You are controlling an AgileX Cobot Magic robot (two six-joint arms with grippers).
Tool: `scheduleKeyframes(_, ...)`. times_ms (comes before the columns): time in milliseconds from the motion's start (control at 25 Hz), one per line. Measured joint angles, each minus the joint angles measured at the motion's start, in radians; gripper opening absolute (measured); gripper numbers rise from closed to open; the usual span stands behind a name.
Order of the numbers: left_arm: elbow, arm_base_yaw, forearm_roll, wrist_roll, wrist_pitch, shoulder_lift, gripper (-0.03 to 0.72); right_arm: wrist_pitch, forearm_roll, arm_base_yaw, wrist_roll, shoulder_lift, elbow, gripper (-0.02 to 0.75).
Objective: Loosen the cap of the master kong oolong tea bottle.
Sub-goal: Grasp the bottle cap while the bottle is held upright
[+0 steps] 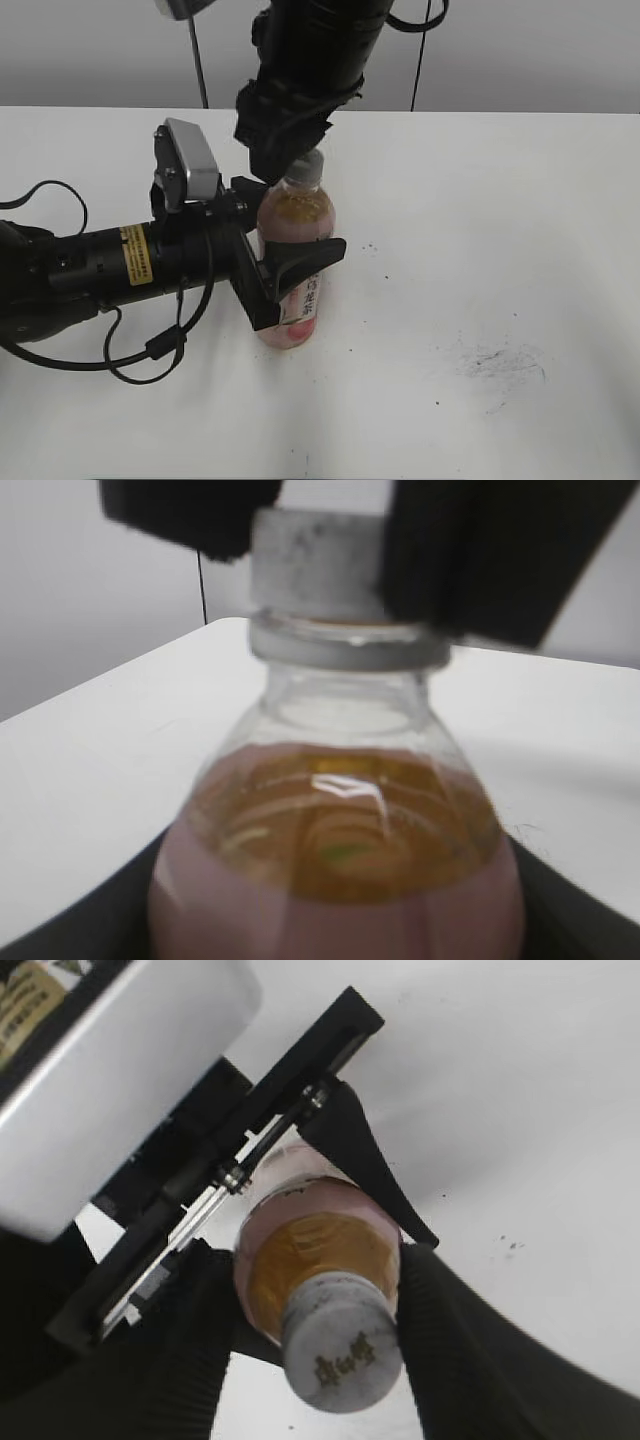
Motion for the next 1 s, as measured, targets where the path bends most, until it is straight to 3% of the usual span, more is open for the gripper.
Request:
scheduleKeyframes(240,0.0,0.0,0.0,0.001,0.0,0.0,0.446,-0.002,-0.024,0.0,0.245,-0.001,0.0,0.456)
scheduleKeyframes(440,0.0,0.0,-0.002,0.0,0.0,0.0,0.446,0.0,-0.117,0.0,0.391,-0.001,0.0,0.473)
scheduleKeyframes(720,0.0,0.0,-0.004,-0.002,0.001,0.0,0.446,0.003,-0.093,0.0,0.462,-0.004,0.003,0.37)
scheduleKeyframes(1000,0.0,0.0,-0.003,-0.002,0.001,0.0,0.446,0.002,-0.08,0.0,0.476,-0.032,0.034,0.354)
